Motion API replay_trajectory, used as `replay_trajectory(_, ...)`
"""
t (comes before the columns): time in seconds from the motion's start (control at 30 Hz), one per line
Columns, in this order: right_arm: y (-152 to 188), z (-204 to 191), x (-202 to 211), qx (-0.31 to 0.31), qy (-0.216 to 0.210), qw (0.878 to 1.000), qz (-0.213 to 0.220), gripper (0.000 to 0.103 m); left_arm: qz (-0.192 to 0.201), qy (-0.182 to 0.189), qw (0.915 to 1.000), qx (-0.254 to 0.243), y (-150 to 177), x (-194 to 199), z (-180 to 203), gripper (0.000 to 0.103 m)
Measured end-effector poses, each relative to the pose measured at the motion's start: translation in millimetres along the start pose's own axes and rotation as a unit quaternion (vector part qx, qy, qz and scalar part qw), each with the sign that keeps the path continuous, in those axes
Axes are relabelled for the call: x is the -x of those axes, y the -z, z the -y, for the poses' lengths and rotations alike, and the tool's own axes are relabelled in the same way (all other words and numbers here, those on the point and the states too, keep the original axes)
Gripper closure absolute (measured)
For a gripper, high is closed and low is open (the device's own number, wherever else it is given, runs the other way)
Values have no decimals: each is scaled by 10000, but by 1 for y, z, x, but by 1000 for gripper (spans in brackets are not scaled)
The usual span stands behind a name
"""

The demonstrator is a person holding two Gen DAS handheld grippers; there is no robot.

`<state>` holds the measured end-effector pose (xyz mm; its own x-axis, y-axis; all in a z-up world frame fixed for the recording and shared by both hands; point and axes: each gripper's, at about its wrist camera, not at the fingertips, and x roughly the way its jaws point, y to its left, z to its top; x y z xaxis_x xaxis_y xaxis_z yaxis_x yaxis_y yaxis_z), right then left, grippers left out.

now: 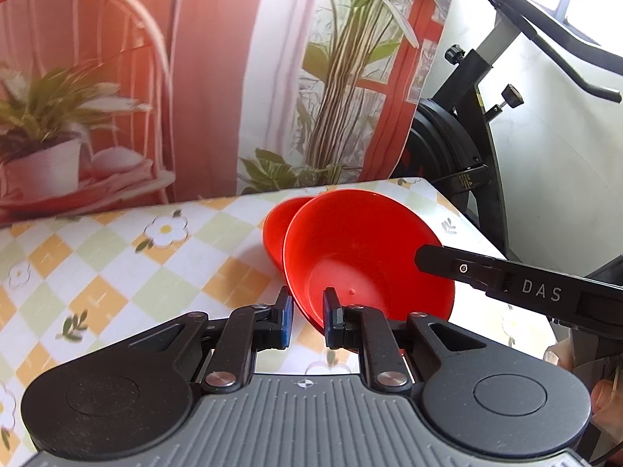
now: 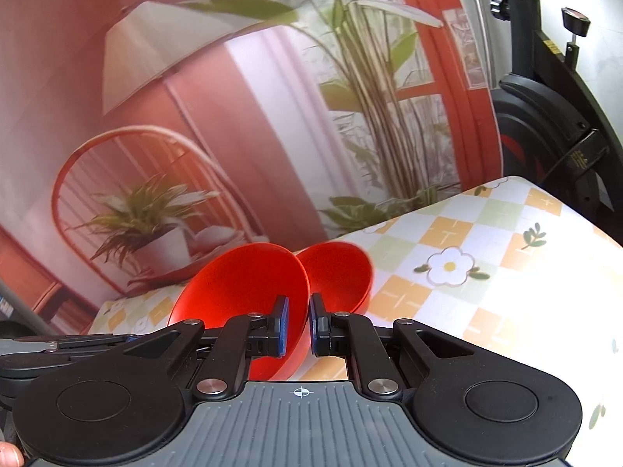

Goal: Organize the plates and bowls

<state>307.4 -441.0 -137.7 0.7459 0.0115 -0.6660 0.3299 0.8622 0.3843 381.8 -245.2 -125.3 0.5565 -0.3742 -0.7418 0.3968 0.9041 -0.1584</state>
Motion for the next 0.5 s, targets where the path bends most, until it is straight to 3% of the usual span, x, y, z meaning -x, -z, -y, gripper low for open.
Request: replay_trajectory(0.5,-27,22,-48,265,142,9995,88,93,71,-157,9998,-137,-38,-47,5,86)
